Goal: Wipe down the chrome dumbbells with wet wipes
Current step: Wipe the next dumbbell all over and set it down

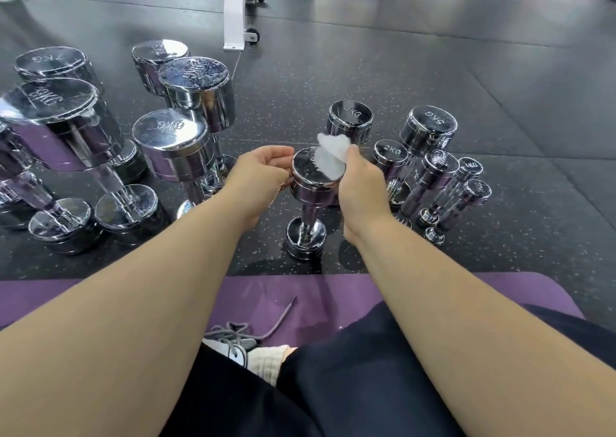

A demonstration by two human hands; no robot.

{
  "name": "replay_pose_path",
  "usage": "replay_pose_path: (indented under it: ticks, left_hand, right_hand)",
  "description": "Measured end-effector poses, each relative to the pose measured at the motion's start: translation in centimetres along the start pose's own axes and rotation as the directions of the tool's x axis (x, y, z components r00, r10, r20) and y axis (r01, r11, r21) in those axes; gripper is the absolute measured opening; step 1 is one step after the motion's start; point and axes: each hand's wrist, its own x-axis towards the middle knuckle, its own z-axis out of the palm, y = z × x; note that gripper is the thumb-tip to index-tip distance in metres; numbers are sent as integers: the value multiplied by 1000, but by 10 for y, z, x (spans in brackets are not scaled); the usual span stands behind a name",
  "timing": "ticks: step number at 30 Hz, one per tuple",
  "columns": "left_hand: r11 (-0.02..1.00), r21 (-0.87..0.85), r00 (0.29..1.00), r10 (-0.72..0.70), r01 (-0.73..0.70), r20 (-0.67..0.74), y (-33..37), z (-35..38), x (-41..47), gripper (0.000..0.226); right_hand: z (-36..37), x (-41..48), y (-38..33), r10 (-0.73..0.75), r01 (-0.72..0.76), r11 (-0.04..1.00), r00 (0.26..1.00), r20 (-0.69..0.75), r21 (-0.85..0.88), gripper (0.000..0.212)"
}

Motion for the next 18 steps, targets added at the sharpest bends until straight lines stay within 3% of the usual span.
replay_pose_path:
  ticks: [5,10,14,16,18]
  left_hand:
    - [999,43,999,15,-14,-30,1,-1,1,49]
    - [999,44,1000,26,-26,-10,-5,4,0,51]
    - [996,73,998,57,-54,-27,-4,2,-1,54]
    - [997,55,998,47,-45,-37,-1,2,-2,52]
    - [998,46,998,47,-45,-46,-2,6,-6,51]
  right_hand:
    - [2,-35,20,53,-54,998,999,4,20,41]
    - [6,-13,7,3,1,997,998,-57,74,47]
    - [5,-43,26,15,-9,989,999,43,-145,35]
    - [7,-59,32,-49,42,977,998,-27,-211,31]
    - [3,-52,29,-54,29,989,985,-166,-147,24]
